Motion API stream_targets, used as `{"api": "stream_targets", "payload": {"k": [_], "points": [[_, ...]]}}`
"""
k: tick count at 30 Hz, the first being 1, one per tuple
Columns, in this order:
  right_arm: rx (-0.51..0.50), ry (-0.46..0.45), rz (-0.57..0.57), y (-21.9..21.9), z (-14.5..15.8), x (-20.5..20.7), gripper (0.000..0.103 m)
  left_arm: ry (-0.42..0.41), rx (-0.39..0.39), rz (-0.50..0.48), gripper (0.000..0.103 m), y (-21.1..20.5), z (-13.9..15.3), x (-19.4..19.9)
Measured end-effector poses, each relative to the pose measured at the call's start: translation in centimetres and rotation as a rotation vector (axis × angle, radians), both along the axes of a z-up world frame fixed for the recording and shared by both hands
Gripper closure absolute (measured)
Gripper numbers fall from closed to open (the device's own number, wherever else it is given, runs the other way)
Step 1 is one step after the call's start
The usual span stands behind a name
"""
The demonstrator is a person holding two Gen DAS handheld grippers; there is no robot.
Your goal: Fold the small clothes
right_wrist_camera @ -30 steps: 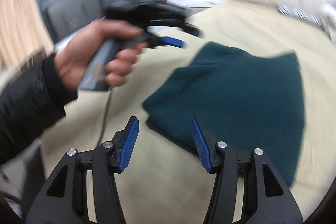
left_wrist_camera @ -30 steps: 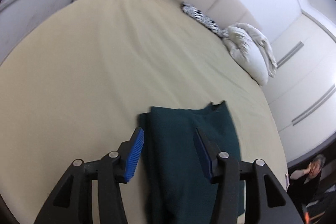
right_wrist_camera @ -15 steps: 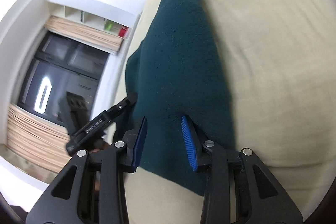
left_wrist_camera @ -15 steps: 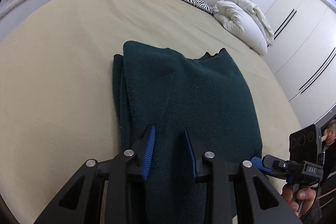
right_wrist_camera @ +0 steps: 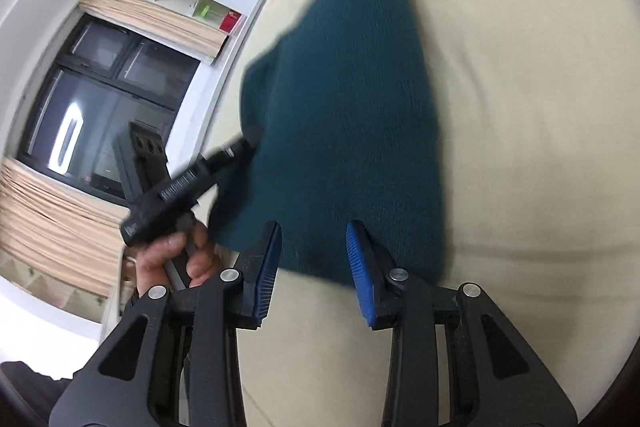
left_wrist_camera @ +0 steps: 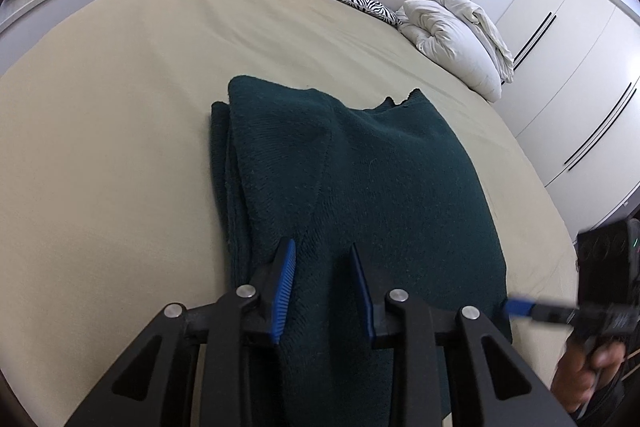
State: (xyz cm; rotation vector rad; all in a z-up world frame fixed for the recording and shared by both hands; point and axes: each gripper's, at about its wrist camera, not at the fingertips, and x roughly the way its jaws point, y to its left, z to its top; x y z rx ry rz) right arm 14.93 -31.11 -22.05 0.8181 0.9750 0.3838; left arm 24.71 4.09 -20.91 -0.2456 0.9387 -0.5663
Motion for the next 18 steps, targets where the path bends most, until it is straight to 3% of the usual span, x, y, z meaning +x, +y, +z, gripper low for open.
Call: {"api": "stream_targets", "payload": {"k": [1, 3, 6, 10, 13, 16, 18], "points": [[-0.013, -0.040, -0.007, -0.4, 1.7, 0.7, 0.067, 0.001, -0.005, -0.001, 0.073, 0.0, 0.0, 0.0], [0.005, -0.071, -0.027, -1.3, 4.6, 1.4, 0.058, 0.006, -0.007, 0.002, 0.073, 0.1, 0.0, 0.0], [0.032, -0.092, -0.045, -1.2, 7.1, 4.6, 0.056, 0.019, -0.014, 0.004, 0.075, 0.2, 0.0, 0.1], [0.087, 0.008, -0.123, -3.0, 5.3, 10.9, 0.056, 0.061, -0.064, 0.012, 0.085, 1.0, -0.5, 0.8], [0.025, 0.083, -0.177, -3.7, 1.2, 13.6, 0.072, 0.093, -0.101, 0.016, 0.087, 1.2, -0.9, 1.2], [-0.023, 0.067, -0.176, -4.1, 1.3, 13.9, 0.071, 0.061, -0.038, 0.012, 0.087, 0.2, -0.4, 0.7], [-0.025, 0.100, -0.167, -4.2, 2.4, 14.3, 0.068, 0.068, -0.044, 0.014, 0.087, 0.2, -0.5, 0.7]]}}
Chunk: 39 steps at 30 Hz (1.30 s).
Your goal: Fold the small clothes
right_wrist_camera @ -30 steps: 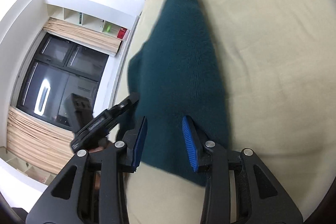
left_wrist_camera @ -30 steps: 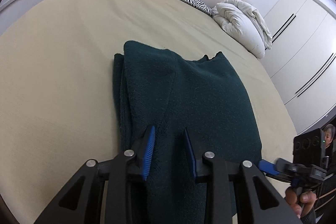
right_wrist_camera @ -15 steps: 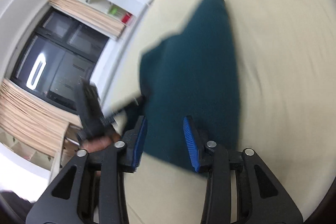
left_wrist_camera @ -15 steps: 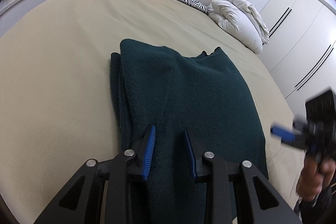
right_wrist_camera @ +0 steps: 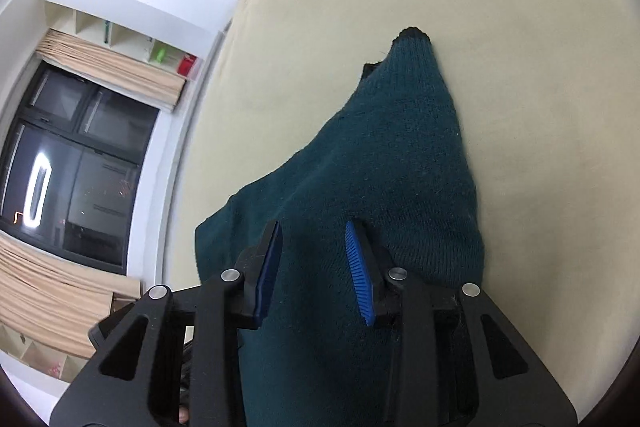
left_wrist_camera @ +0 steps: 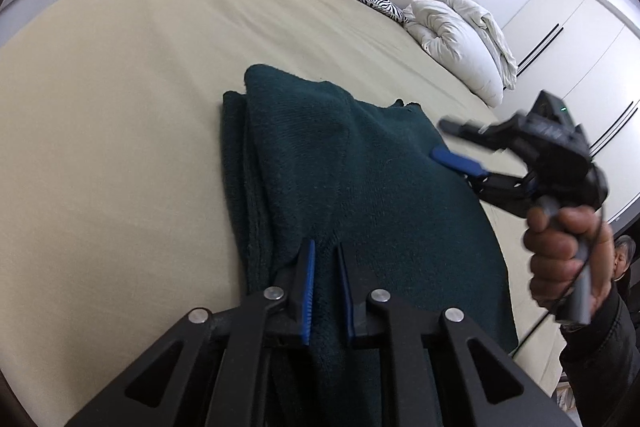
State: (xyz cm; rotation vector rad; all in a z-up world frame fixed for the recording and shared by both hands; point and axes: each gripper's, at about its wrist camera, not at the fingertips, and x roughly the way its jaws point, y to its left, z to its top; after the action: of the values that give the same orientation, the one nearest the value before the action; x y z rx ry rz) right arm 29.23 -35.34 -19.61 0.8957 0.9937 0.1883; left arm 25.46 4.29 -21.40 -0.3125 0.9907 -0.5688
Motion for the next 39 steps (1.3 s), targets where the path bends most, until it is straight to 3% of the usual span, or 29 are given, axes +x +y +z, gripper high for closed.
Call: {"api": "stream_targets", "payload": {"k": [2, 4, 6, 9, 11, 13, 15, 17, 20, 23, 24, 26, 27, 29, 32, 35, 39], "points": [[0.072, -0.042, -0.005, 0.0, 1.8, 0.4, 0.057, 0.017, -0.020, 0.000, 0.087, 0.3, -0.2, 0.3], [0.116, -0.107, 0.032, 0.9, 3.6, 1.2, 0.053, 0.010, -0.002, -0.006, 0.087, 0.0, -0.1, 0.2], [0.139, -0.093, 0.105, 2.9, 4.3, 2.9, 0.051, 0.002, 0.017, -0.006, 0.087, -0.3, -0.1, 0.0], [0.139, -0.018, 0.203, 6.2, 2.6, 5.9, 0.050, 0.004, 0.016, -0.006, 0.087, -0.2, -0.1, 0.0], [0.053, 0.051, 0.191, 7.2, 0.0, 7.5, 0.057, 0.009, 0.001, -0.006, 0.087, -0.2, -0.2, 0.1], [0.038, 0.005, 0.168, 6.7, -0.7, 7.8, 0.058, 0.016, -0.018, -0.009, 0.088, 0.0, -0.2, 0.2], [0.058, 0.017, 0.161, 6.5, -0.1, 7.6, 0.055, 0.012, -0.021, -0.012, 0.088, 0.0, -0.2, 0.2], [0.069, 0.003, 0.165, 6.0, 1.7, 6.4, 0.054, 0.011, -0.029, -0.009, 0.088, 0.1, -0.3, 0.1], [0.154, -0.102, 0.168, 4.2, 4.7, 2.3, 0.050, 0.011, -0.034, -0.005, 0.088, 0.0, -0.4, 0.0], [0.170, -0.123, 0.147, 2.0, 4.4, -2.1, 0.039, 0.012, -0.032, -0.007, 0.088, -0.1, -0.4, -0.1], [0.164, -0.094, 0.131, 1.2, 3.2, -3.5, 0.040, 0.013, -0.027, -0.008, 0.088, -0.2, -0.5, -0.1], [0.183, -0.113, 0.114, 1.0, 0.9, -4.7, 0.058, 0.019, -0.031, -0.001, 0.088, 0.2, -0.6, 0.1], [0.168, -0.137, 0.113, 0.8, 0.8, -5.1, 0.060, 0.026, -0.040, 0.006, 0.088, 0.4, -0.5, 0.2], [0.169, -0.103, 0.105, 0.4, 1.5, -5.5, 0.057, 0.024, -0.086, 0.017, 0.086, 1.2, 0.1, 0.2], [0.114, -0.149, 0.047, -0.5, 3.9, -7.7, 0.040, 0.030, -0.114, 0.039, 0.072, 2.7, 1.3, -0.6], [0.039, -0.187, 0.025, -2.3, 6.0, -11.2, 0.032, 0.021, -0.103, 0.095, 0.014, 4.1, 2.4, -2.1], [0.045, -0.096, -0.001, -4.9, 4.5, -13.6, 0.031, 0.143, -0.176, 0.102, 0.018, 5.4, 0.7, -2.4]]}}
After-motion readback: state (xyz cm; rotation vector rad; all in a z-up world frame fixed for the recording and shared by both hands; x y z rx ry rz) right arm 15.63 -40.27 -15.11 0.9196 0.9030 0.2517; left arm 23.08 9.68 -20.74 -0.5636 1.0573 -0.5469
